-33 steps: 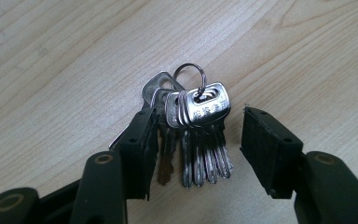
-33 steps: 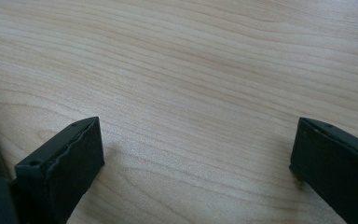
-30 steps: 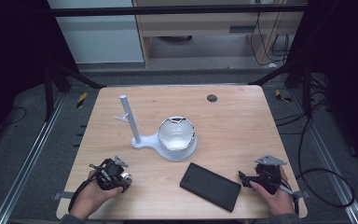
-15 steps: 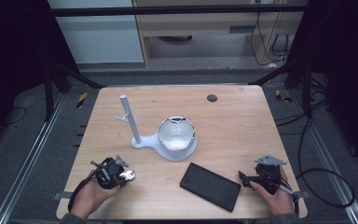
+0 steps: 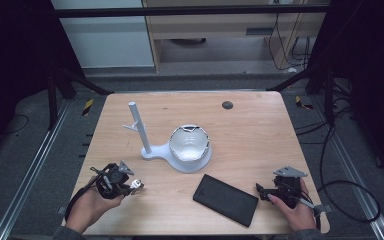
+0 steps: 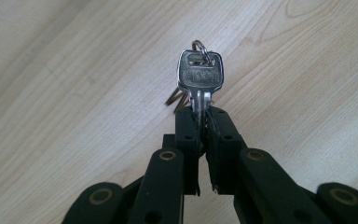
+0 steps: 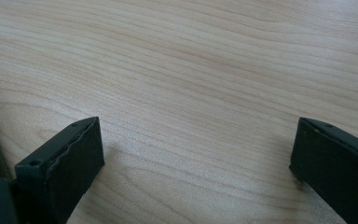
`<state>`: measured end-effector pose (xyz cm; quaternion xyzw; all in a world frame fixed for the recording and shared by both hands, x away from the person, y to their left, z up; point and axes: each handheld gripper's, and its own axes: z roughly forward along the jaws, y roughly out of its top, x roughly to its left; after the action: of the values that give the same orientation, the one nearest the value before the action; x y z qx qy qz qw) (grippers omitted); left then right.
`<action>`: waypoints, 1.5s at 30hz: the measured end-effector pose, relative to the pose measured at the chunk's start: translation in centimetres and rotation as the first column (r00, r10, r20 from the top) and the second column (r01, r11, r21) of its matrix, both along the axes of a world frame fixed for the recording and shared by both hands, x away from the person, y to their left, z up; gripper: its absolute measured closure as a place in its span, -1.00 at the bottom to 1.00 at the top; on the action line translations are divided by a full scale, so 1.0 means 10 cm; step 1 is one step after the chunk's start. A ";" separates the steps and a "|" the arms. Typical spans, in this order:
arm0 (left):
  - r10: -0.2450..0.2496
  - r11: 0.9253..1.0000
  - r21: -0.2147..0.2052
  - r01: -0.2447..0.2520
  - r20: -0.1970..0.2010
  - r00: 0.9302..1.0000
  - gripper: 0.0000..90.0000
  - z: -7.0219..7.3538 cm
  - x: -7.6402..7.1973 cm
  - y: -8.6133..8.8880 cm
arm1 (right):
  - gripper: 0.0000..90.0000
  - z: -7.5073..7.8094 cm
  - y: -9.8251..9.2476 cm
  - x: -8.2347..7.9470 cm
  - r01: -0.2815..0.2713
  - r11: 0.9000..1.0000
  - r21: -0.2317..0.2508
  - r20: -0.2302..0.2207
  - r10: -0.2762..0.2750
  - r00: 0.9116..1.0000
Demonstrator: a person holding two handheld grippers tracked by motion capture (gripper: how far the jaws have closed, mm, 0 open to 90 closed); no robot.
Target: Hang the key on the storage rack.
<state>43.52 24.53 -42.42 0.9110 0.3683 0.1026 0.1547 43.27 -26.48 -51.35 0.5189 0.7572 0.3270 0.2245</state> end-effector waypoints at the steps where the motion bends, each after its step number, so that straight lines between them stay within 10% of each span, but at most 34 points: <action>1: 0.000 1.000 0.001 0.000 0.003 1.000 0.86 0.03 0.00 0.01 | -0.94 0.00 0.00 0.00 0.000 1.000 0.000 0.000 0.000 1.000; 30: -0.020 0.999 0.040 0.014 0.153 0.988 0.86 1.21 0.05 0.02 | -0.94 0.00 0.00 0.00 0.000 1.000 0.000 0.000 0.000 1.000; 45: 0.005 0.999 0.040 -0.013 0.198 0.980 0.86 1.59 0.24 -0.07 | -0.94 0.00 0.00 0.00 0.000 1.000 -0.001 0.000 0.000 1.000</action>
<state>45.92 23.79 -26.54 0.8977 0.3530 0.2007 0.1712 43.26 -26.49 -51.36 0.5189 0.7574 0.3265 0.2249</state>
